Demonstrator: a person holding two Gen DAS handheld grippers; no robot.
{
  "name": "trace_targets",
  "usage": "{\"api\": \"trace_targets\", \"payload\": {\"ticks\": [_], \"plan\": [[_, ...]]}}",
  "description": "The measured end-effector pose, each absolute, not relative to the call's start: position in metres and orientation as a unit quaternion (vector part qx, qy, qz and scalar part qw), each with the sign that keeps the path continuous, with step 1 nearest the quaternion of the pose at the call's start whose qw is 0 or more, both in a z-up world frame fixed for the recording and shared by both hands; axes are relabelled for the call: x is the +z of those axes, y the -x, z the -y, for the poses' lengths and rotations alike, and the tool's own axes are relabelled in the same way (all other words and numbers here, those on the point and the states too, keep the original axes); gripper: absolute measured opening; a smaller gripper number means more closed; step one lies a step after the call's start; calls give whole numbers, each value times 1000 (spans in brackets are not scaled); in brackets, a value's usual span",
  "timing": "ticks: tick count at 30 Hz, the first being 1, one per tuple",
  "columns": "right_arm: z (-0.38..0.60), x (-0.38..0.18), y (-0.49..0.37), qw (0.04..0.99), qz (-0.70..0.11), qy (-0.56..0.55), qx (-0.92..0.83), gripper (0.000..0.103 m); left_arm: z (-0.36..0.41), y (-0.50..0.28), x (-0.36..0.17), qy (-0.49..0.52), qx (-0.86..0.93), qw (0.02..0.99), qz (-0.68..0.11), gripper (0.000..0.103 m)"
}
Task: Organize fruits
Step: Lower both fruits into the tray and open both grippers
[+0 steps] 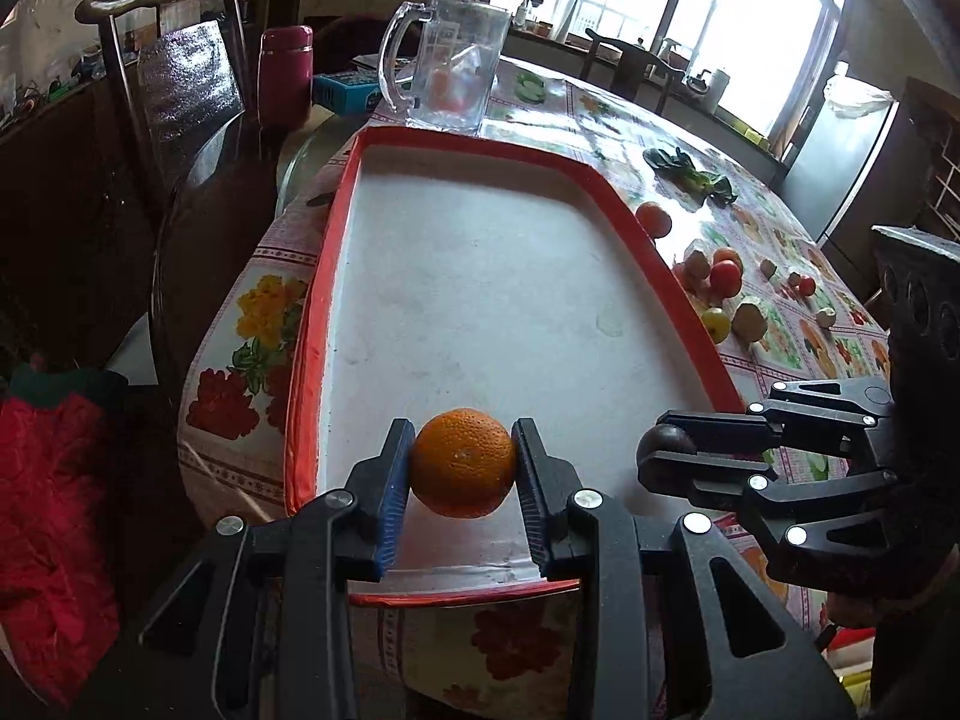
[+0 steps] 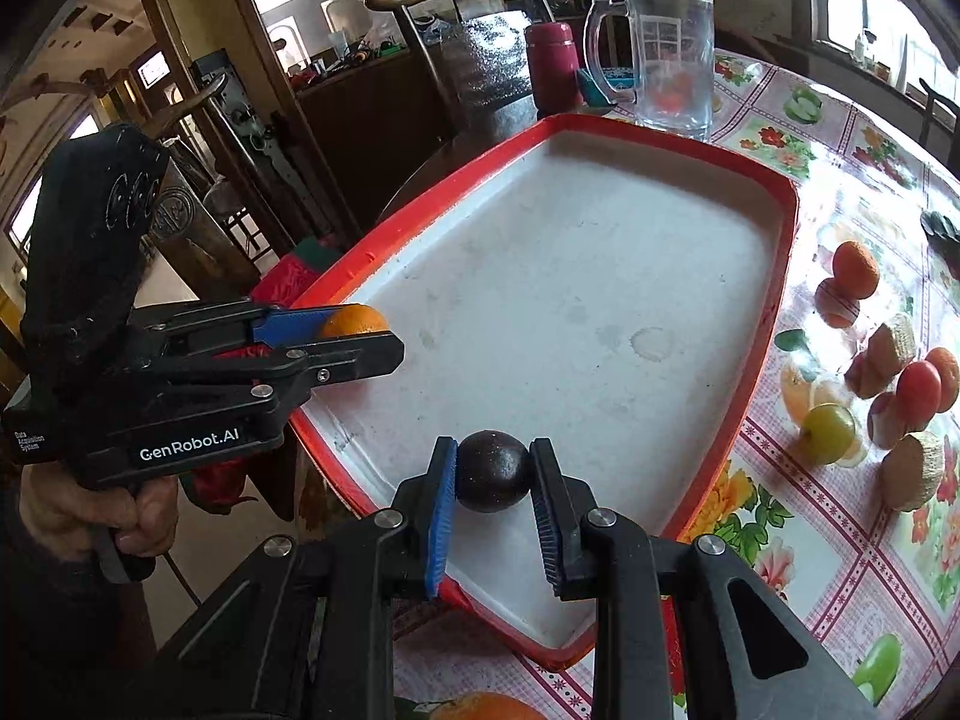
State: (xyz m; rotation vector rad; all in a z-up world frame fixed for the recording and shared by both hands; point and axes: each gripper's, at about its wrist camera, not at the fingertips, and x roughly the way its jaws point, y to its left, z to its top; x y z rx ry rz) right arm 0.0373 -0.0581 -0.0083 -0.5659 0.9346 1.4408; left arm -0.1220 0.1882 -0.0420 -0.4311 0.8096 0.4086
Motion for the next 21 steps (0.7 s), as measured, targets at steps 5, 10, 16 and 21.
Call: {"api": "trace_targets", "payload": {"ticks": [5, 10, 16, 21], "plan": [[59, -10, -36, 613, -405, 248, 632, 37, -188, 120, -44, 200, 204, 872, -398, 31], [69, 0, -37, 620, -388, 240, 638, 38, -189, 124, -40, 208, 210, 871, -393, 37], [94, 10, -50, 635, -389, 215, 632, 38, -183, 128, -26, 201, 215, 877, -380, 42], [122, 15, -66, 654, -394, 190, 617, 38, -173, 125, -13, 195, 206, 885, -369, 42]]}}
